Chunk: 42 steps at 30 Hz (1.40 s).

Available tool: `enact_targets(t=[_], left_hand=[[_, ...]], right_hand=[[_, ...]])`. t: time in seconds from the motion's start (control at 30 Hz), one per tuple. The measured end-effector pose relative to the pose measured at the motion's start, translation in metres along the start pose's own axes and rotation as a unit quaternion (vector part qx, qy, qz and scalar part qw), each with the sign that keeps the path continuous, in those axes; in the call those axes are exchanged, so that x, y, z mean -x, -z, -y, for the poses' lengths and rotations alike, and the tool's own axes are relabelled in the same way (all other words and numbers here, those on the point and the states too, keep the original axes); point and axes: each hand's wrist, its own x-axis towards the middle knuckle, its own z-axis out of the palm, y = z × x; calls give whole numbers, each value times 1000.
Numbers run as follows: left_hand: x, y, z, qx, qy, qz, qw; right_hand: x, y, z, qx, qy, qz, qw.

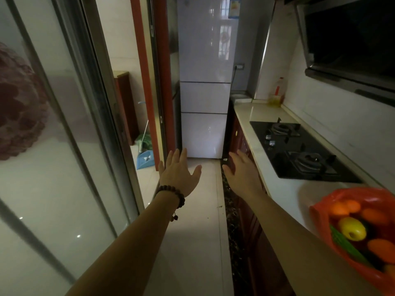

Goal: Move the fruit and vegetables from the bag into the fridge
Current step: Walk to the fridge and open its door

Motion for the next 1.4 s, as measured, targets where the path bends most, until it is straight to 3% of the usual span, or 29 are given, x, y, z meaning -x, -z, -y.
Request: enact_targets(t=[0.7,0.97,1.4], left_hand=[[-331,-73,80,7,5,52,999],[-453,-130,90,8,6,46,999],[-744,-217,49,32,37,46,998]], right_hand=[[-297,-150,3,31,-59,16,998],[-420,-204,-36,-6,-65,25,998],[-715,-239,-142,-18,-51,7,999]])
